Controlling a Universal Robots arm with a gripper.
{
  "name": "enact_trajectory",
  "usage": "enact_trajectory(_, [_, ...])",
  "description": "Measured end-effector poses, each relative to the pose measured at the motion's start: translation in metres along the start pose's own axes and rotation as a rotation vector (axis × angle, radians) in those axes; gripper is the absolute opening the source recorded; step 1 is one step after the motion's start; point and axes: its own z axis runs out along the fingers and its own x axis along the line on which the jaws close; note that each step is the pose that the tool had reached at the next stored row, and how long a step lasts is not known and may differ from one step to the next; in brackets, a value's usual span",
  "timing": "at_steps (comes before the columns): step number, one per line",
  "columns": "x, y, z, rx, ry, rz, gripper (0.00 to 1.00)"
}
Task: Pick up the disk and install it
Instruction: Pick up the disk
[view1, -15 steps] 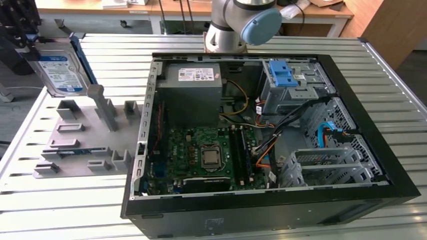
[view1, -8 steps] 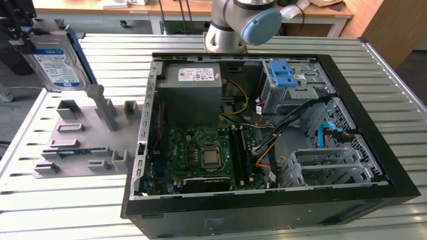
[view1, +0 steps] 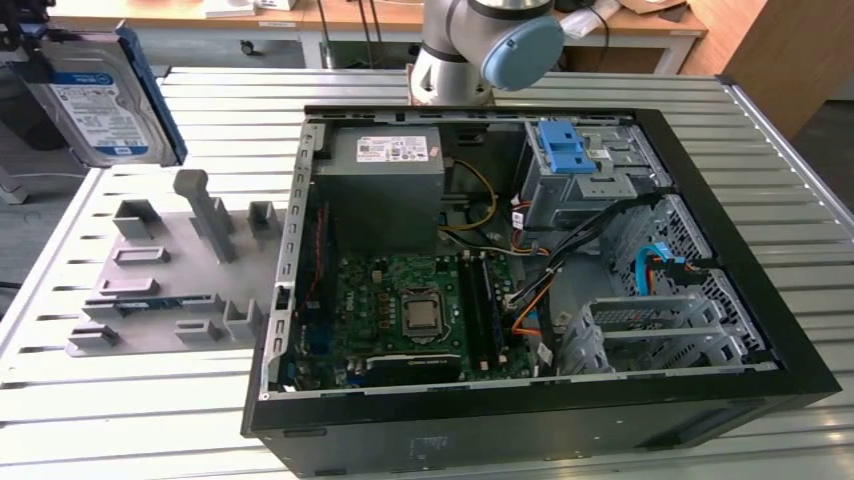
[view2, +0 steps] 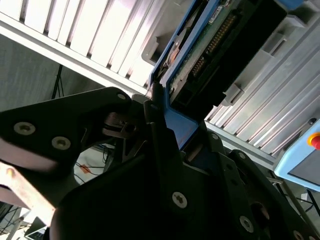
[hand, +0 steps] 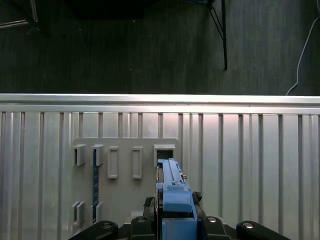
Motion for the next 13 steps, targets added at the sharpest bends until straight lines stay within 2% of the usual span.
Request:
enact_trajectory(3, [0.0,0.0001,-0.0073,-0.0001,0.0,0.0,0.36])
enact_trajectory(13, [0.0,0.0001,-0.0084,-0.0002,0.0001,0.0,0.36])
